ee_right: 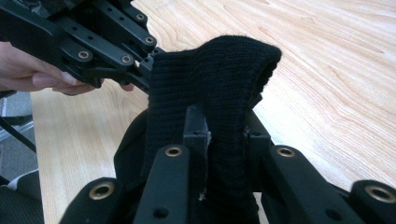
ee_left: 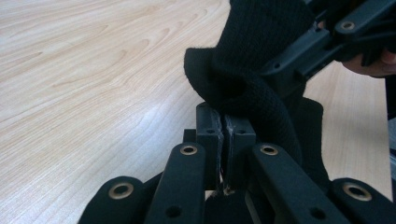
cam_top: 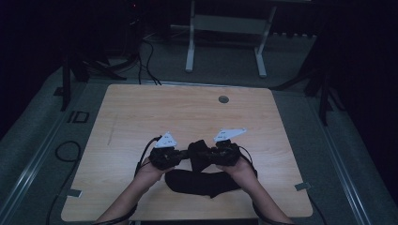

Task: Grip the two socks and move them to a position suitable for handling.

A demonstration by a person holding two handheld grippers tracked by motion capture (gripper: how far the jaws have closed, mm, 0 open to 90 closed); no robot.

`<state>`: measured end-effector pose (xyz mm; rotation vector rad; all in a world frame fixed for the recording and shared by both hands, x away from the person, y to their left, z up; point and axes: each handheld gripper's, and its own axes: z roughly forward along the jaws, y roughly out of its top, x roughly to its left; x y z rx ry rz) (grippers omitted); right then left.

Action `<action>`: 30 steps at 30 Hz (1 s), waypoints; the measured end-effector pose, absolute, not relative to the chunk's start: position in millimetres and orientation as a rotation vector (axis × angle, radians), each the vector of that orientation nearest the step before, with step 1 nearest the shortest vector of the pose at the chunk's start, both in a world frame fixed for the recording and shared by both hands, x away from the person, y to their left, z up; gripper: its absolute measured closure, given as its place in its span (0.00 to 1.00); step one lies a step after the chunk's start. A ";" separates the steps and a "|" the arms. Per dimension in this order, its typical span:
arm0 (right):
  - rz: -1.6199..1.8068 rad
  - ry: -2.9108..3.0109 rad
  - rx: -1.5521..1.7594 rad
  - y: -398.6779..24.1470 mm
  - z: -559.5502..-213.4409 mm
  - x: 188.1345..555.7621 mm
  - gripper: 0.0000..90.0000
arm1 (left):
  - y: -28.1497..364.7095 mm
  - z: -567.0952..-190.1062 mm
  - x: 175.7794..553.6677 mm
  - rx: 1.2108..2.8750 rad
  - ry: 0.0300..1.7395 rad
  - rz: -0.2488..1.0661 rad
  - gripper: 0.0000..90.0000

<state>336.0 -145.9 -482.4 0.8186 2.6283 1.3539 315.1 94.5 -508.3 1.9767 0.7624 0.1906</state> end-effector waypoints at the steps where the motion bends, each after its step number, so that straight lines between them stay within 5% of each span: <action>1: 1.363 2.624 0.820 -146.9 -481.7 336.3 0.86 | 94.2 -507.4 314.9 1.981 0.757 0.191 0.97; 6: 1.405 2.578 0.850 -153.7 -476.6 336.9 0.85 | 95.6 -504.2 311.6 2.019 0.777 0.268 0.97; 30: 1.439 2.526 0.895 -173.9 -471.4 340.7 0.90 | 110.5 -506.1 313.2 2.030 0.816 0.236 0.96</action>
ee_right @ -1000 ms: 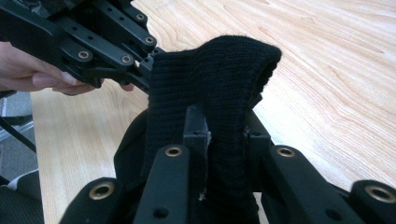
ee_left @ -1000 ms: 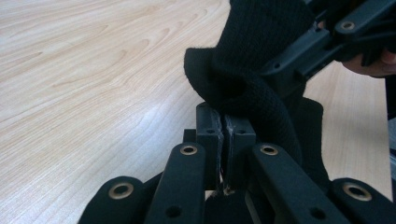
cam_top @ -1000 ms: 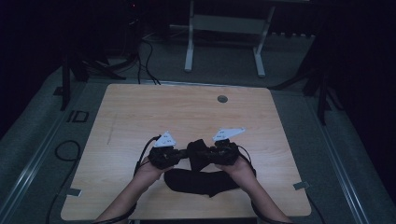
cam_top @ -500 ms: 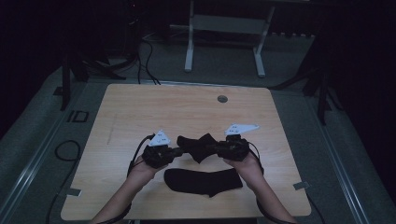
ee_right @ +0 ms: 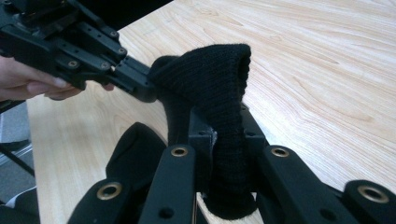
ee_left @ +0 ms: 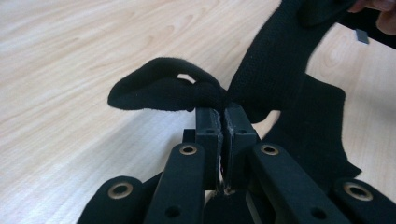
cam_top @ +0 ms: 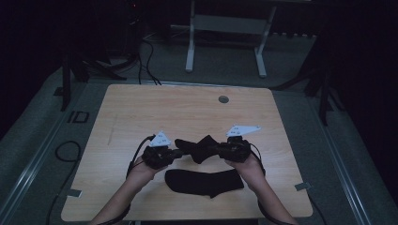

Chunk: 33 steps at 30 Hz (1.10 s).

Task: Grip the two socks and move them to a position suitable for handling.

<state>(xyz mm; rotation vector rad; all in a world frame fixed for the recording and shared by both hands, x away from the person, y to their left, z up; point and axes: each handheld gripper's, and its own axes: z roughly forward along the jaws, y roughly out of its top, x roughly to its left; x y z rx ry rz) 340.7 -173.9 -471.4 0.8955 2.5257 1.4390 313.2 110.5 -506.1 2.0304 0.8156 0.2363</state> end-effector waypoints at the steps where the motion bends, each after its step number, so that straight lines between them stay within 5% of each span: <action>1: 1.439 2.532 0.901 -174.4 -472.7 341.3 0.90 | 110.2 -506.6 313.4 2.031 0.816 0.233 0.96; 23: 1.437 2.529 0.965 -182.6 -483.0 347.6 0.90 | 107.8 -512.0 314.4 2.084 0.827 0.238 0.96; 33: 1.400 2.440 1.172 -222.2 -493.4 362.9 0.90 | 133.5 -515.8 319.3 2.062 0.944 0.208 0.98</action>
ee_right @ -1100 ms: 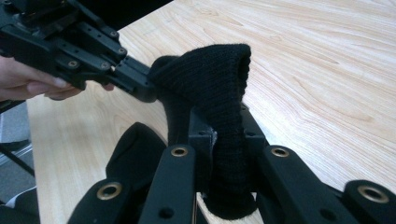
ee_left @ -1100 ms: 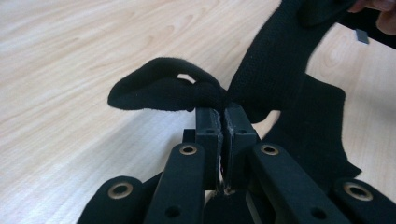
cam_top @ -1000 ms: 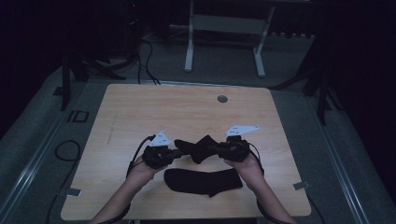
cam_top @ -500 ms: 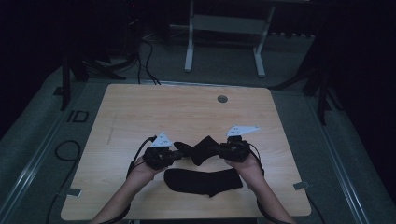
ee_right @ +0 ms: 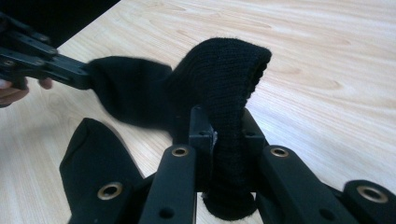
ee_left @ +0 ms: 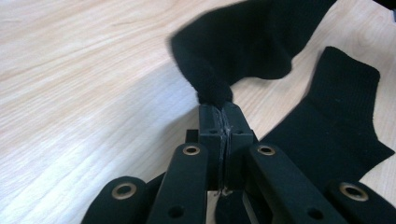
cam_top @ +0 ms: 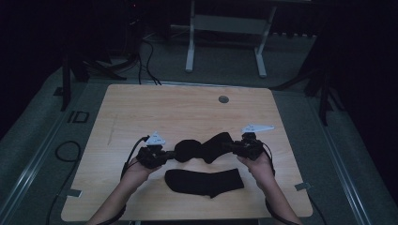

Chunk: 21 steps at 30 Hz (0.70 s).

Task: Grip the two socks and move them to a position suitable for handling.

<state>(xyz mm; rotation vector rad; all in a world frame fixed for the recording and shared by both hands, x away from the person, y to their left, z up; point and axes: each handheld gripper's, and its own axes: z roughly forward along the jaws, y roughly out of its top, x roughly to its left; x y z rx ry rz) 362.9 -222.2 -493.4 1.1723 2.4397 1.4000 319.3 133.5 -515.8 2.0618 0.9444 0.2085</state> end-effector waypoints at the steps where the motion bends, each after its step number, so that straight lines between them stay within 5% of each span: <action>1: 1.407 2.440 1.186 -224.4 -494.4 363.5 0.90 | 135.5 -514.4 319.4 2.062 0.947 0.218 0.98; 21: 1.217 2.492 1.364 -237.3 -556.0 378.9 0.82 | 143.4 -543.5 360.2 2.251 1.079 0.151 0.97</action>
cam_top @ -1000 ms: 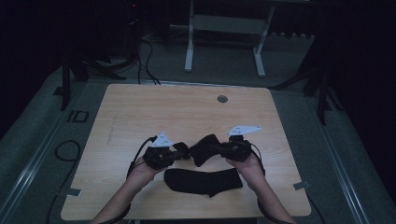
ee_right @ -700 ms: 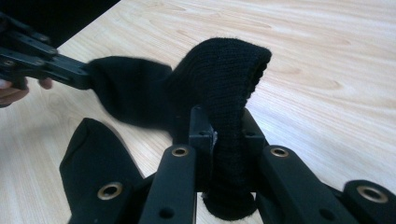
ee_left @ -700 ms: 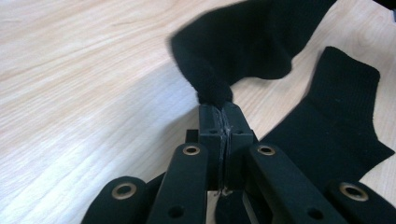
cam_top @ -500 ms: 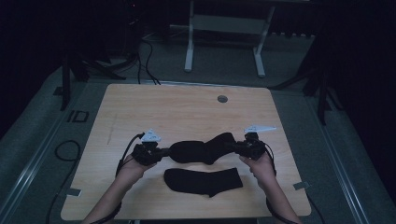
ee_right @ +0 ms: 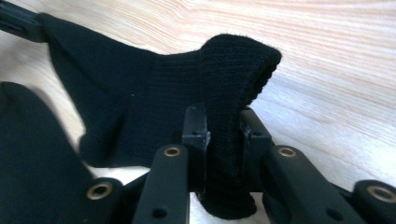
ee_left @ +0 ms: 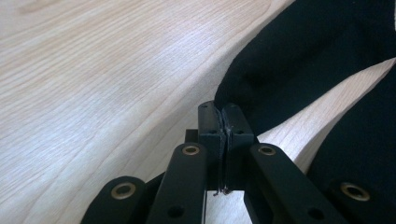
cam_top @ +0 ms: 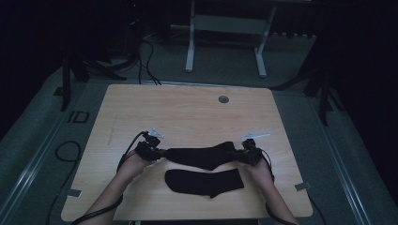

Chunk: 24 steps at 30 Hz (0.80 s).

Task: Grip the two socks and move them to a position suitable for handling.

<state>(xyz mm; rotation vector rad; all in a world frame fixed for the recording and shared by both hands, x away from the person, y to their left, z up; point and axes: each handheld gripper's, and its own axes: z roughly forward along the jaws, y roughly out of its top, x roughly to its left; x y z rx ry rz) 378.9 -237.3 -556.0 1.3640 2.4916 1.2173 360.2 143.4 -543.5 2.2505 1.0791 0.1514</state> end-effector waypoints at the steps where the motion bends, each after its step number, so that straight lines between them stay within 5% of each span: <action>1: 1.206 2.491 1.367 -237.7 -557.2 379.4 0.79 | 142.9 -543.9 360.5 2.250 1.072 0.151 0.96; 3: 1.177 2.487 1.362 -238.6 -558.1 379.7 0.70 | 142.8 -543.2 360.3 2.246 1.072 0.177 0.85; 5: 1.156 2.461 1.355 -241.0 -555.8 379.8 0.56 | 144.5 -539.7 358.5 2.215 1.094 0.244 0.62; 8: 1.148 2.370 1.365 -249.0 -544.2 378.1 0.54 | 150.6 -529.5 354.0 2.135 1.117 0.333 0.53; 13: 1.218 2.285 1.326 -255.4 -523.3 373.1 0.66 | 144.5 -519.0 345.9 2.086 1.057 0.365 0.70; 17: 1.188 2.332 1.263 -244.8 -522.8 370.2 0.98 | 130.5 -526.5 347.7 2.133 1.008 0.319 0.93; 24: 1.100 2.429 1.239 -228.1 -543.2 375.7 0.99 | 120.4 -547.1 357.4 2.210 1.049 0.260 0.97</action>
